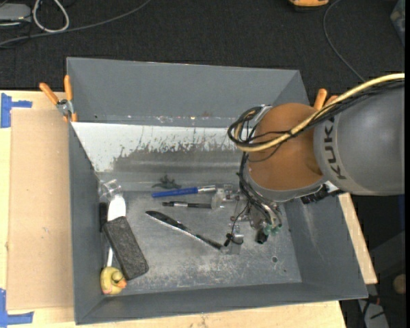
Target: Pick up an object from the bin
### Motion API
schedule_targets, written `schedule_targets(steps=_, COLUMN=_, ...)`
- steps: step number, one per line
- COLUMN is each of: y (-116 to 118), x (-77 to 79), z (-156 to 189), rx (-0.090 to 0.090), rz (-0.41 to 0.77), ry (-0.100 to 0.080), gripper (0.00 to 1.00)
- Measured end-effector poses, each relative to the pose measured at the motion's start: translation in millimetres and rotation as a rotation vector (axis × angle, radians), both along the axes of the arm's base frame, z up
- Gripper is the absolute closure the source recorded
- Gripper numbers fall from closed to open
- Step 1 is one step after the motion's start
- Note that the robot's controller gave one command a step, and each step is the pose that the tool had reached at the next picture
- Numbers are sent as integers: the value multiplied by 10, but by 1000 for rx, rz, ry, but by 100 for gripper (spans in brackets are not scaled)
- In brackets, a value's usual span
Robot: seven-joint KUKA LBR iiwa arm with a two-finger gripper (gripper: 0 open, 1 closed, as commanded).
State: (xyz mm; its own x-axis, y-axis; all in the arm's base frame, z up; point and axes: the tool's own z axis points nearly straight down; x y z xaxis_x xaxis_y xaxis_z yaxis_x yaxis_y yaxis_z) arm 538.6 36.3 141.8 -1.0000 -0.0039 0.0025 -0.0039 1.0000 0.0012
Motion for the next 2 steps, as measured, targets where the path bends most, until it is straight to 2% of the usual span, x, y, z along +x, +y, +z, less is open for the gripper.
schedule_targets(steps=1, y=323, x=-90, z=-622, rx=0, rz=-207, ry=2, gripper=0)
schedule_targets(steps=2, y=427, x=-121, z=-489, rx=-1, rz=-260, ry=1, gripper=0)
